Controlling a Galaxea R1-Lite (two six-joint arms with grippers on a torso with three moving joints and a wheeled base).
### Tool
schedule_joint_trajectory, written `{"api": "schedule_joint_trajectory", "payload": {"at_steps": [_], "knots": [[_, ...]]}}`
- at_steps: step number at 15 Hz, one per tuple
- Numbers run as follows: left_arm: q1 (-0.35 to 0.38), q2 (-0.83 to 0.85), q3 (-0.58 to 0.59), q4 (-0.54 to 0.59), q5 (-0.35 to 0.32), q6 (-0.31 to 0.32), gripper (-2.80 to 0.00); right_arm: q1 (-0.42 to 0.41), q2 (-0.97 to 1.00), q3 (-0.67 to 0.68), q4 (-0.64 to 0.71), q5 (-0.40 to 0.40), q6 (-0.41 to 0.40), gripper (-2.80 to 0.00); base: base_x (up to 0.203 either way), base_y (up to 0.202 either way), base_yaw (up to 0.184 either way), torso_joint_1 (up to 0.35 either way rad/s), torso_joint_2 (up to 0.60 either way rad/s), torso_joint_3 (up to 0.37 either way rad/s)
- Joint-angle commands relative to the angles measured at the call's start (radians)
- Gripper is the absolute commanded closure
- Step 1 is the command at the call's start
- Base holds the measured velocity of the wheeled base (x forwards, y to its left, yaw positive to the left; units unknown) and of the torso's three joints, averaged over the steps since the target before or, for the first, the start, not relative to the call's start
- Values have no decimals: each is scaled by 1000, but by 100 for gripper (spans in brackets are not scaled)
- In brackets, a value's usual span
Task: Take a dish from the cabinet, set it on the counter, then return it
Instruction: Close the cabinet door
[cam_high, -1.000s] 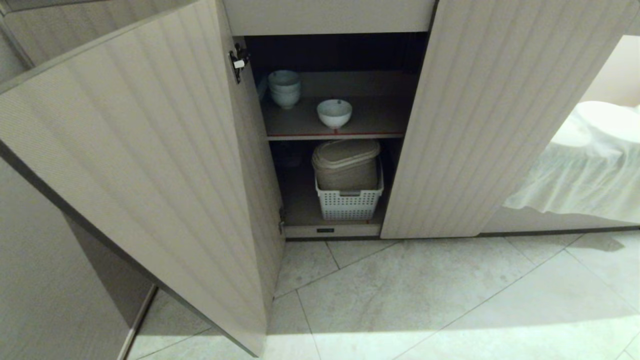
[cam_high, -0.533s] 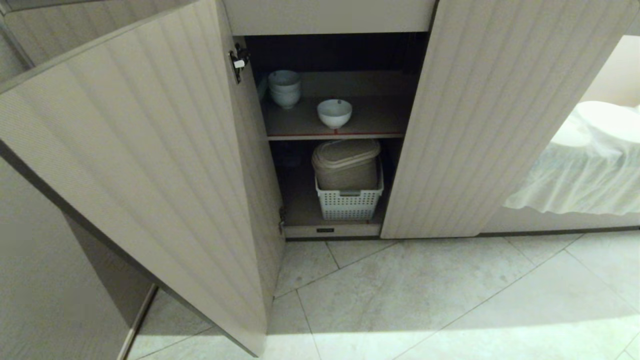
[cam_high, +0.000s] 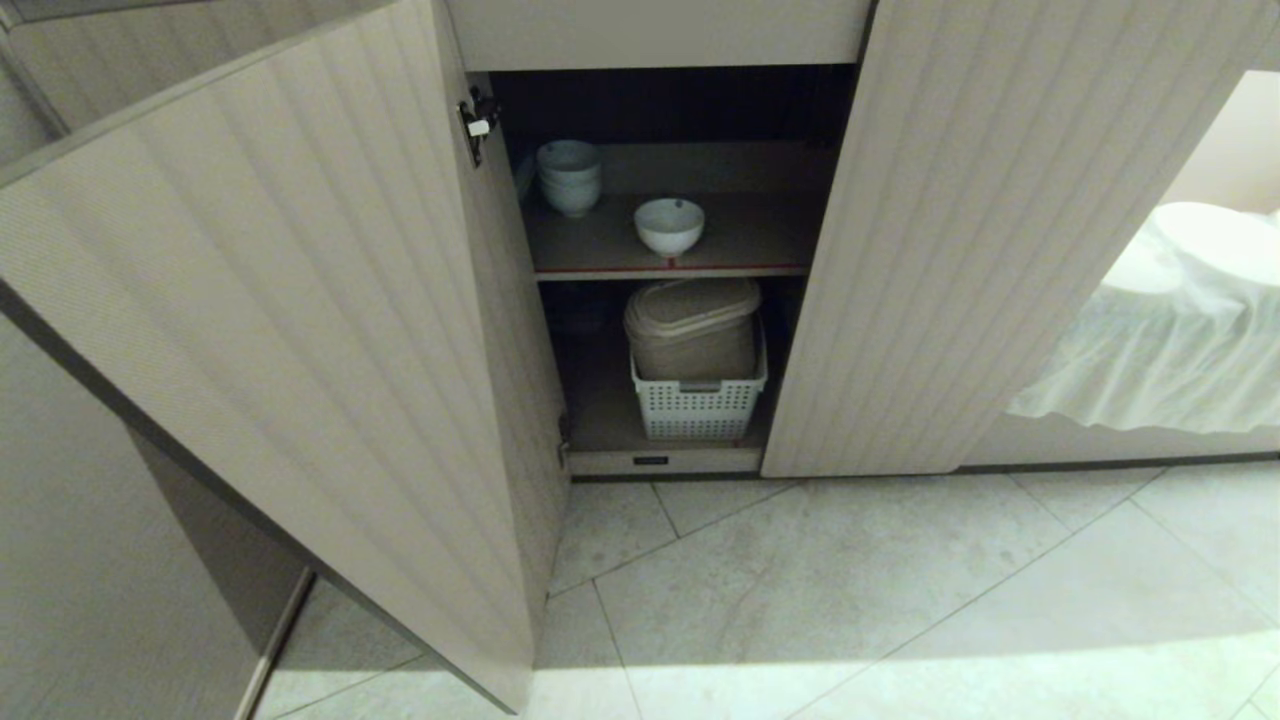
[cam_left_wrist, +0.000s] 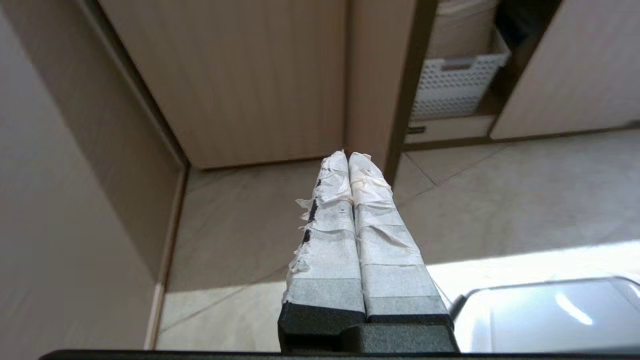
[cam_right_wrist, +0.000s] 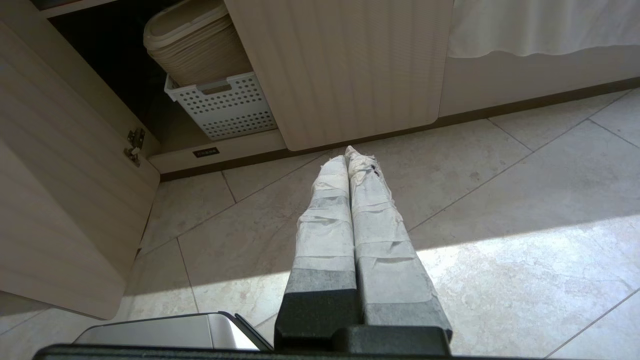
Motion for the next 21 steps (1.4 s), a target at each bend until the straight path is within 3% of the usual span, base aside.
{"api": "schedule_joint_trajectory", "payload": {"at_steps": [1,14,18,21], "knots": [[0,0,-16,23,-10,-1,0,0,0,0,0,0,1,0,0,0,0,0,0,0],[2,117,-83,23,2,-8,0,0,0,0,0,0,1,0,0,0,0,0,0,0],[2,189,-140,23,114,-21,0,0,0,0,0,1,1,0,0,0,0,0,0,0],[3,266,-183,21,145,-31,0,0,0,0,0,1,1,0,0,0,0,0,0,0]]}}
